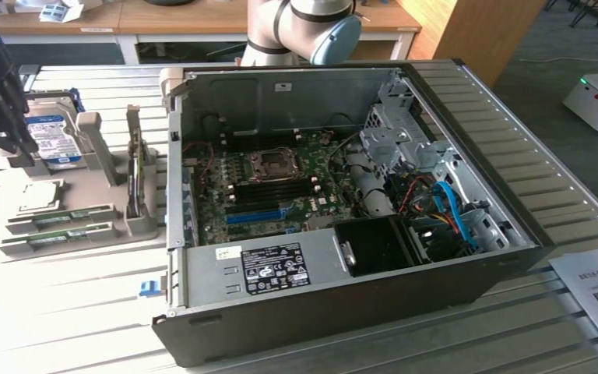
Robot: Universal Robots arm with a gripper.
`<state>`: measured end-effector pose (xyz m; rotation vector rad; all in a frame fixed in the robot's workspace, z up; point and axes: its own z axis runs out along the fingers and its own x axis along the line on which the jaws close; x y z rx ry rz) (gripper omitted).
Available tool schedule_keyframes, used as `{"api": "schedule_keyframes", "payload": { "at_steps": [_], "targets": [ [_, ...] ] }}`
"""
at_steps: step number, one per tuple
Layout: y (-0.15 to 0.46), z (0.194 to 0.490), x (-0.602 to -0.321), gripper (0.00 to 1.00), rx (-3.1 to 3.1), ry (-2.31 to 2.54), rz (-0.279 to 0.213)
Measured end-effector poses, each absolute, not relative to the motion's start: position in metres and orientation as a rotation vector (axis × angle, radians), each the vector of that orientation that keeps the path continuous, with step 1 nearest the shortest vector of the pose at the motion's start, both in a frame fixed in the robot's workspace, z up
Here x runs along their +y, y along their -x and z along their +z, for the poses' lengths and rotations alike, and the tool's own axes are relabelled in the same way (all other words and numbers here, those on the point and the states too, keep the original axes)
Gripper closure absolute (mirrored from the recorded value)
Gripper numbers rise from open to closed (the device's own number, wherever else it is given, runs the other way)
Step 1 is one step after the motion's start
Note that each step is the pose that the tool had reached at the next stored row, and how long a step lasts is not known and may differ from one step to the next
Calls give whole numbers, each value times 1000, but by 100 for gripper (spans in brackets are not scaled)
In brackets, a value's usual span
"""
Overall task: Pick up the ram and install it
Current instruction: 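Pick up the ram and move it above insertion slot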
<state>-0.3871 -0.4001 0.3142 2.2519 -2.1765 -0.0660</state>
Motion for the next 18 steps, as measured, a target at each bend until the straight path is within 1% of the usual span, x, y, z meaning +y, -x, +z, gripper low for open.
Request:
{"api": "schedule_keyframes", "payload": {
  "at_steps": [18],
  "targets": [
    [387, 291, -400, 69, -2176, -2252, -66]
  ]
}}
